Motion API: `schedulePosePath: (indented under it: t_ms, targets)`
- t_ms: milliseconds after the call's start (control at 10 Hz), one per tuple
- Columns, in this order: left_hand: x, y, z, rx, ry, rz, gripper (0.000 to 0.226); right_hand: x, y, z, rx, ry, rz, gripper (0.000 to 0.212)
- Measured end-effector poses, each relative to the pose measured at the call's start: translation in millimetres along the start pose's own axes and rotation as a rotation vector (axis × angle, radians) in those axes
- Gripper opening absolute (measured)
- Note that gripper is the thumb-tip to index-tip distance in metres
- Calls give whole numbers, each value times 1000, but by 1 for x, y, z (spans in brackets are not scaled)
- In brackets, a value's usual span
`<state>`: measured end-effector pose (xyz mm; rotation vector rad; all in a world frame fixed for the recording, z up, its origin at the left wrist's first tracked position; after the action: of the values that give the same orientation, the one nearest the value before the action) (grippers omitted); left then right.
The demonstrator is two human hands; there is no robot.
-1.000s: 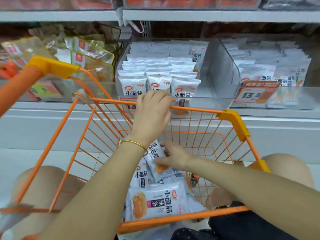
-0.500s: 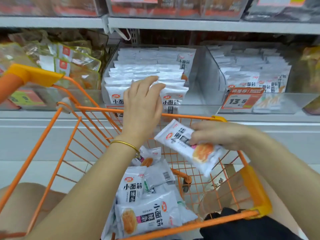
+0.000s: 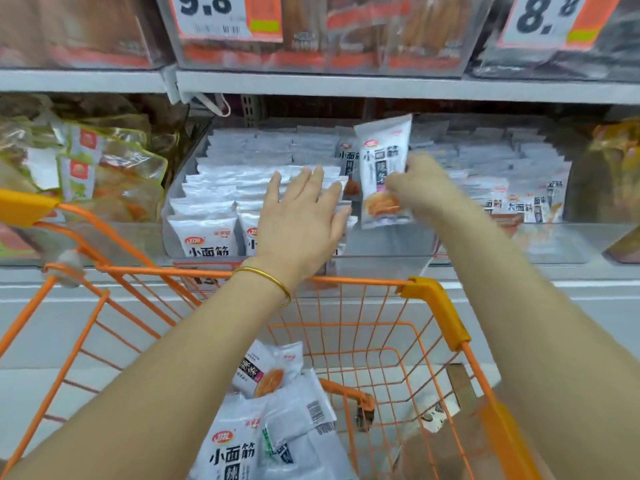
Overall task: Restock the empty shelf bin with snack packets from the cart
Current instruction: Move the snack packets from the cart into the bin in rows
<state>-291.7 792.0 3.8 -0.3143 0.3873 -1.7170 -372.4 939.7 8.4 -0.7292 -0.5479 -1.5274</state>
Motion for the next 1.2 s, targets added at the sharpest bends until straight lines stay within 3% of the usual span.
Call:
schedulePosePath:
  t_ms: [100,200,300,400,800,900,1100,1200]
  targets:
    - [1,-2,2,-40,-8,-8,67,-4,-29,-31,-94,-20,-56,28]
    - [0,-1,4,-97,-16,-40,57,-20,-49,-56,-138,-272,-174,17]
    - [1,0,3,-123,-12,-44,54,-28,-62,-75,-109,-364,-222,10]
    - [2,0,2,-137,-13,-46,54,-31,-77,-86,-116,-324,-243,40]
    - [4,1,3,-169,-24,-44,54,-31,-73,-91,-58,-35,-311,48]
    - [5,6,10,-185,-5,-45,53,-26,-73,-84,-45,90,-227,44]
    - [12,34,30,-213,42,-46,45,-12,-24,-44,-30,20,-113,20]
    - [12,54,43,-271,44,-37,37,1,11,-22,-61,-34,46,19]
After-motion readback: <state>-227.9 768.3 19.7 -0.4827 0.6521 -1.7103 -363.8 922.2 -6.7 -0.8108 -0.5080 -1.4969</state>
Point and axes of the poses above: each hand's wrist, its own y-axis away from the middle knuckle, its own z-axis out of the back of the hand, x = y × z, the point moved 10 cm from there along -y, towards the middle knuckle, and after that the axes turned 2 degrees about -x, right-handed, at the moved point
